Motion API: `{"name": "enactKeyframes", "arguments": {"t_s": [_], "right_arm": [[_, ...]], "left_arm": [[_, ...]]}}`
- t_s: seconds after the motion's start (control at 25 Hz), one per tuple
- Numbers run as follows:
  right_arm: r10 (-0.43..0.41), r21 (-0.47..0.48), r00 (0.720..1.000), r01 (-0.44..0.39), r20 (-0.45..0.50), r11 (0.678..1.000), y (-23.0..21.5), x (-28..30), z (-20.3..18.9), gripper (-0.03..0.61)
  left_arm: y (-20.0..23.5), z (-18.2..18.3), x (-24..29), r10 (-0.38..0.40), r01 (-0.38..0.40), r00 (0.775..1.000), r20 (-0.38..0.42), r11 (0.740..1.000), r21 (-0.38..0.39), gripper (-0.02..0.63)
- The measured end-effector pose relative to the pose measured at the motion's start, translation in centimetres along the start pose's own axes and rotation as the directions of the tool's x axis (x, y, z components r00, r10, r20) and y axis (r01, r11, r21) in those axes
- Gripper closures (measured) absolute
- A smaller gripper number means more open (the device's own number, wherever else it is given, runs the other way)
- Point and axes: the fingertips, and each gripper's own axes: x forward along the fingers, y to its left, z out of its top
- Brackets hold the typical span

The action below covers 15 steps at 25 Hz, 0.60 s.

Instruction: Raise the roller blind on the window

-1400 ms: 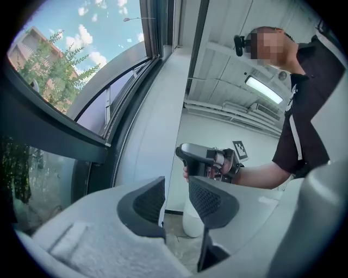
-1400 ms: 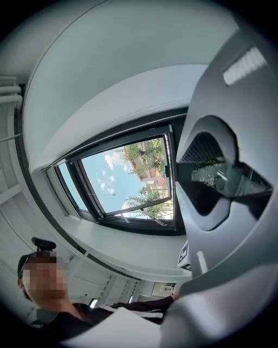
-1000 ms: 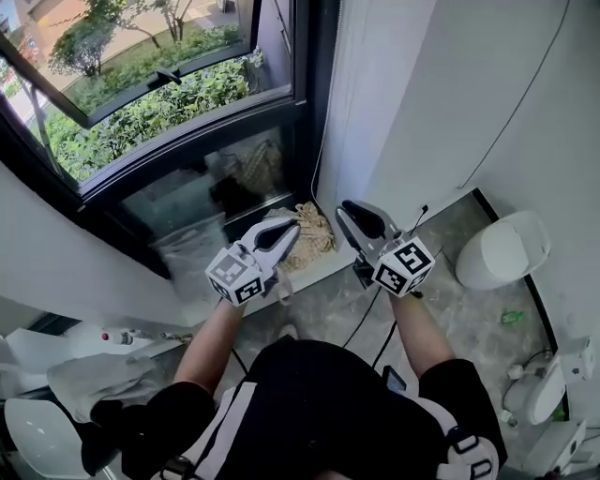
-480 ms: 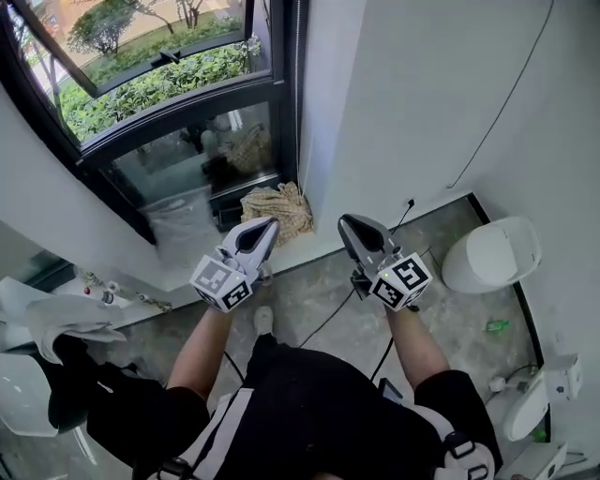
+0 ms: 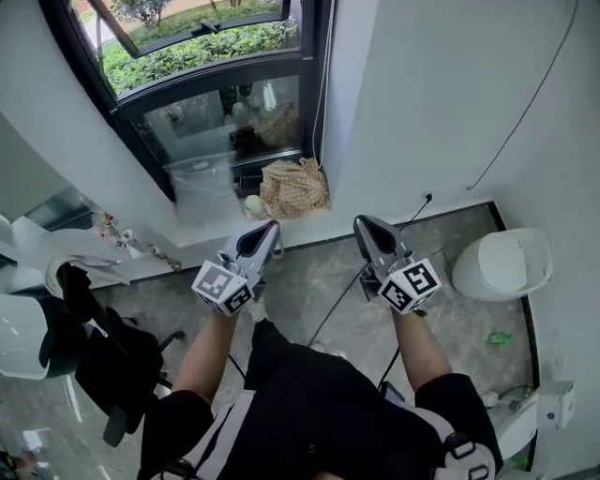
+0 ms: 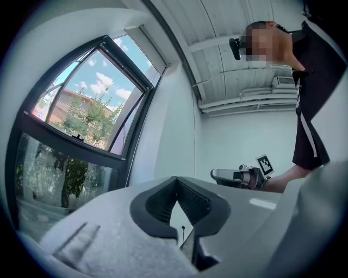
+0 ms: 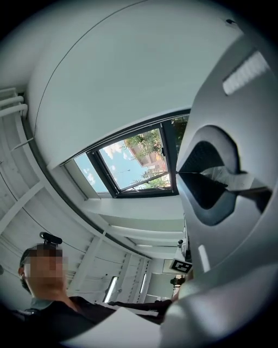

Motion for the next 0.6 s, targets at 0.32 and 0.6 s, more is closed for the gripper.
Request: {"name": "enactKeyframes", "arguments": {"t_s": [0.32, 0.6], "right_arm": [[0.016, -0.011, 1.000, -0.016, 0.007, 1.000, 3.1, 0.0, 0.1, 0.577], [-0.040, -0.007, 0.999, 0.040, -0.019, 0.999, 4.5, -0.2, -2.0, 0.578]], "left_arm": [[1.4, 1.5, -4.9, 0.086, -0.086, 0.996, 0.016, 0.996, 0.009, 0.614], [3.8, 1.9, -8.5, 0.118, -0.119, 0.993, 0.020, 0.992, 0.029, 0.614]]}}
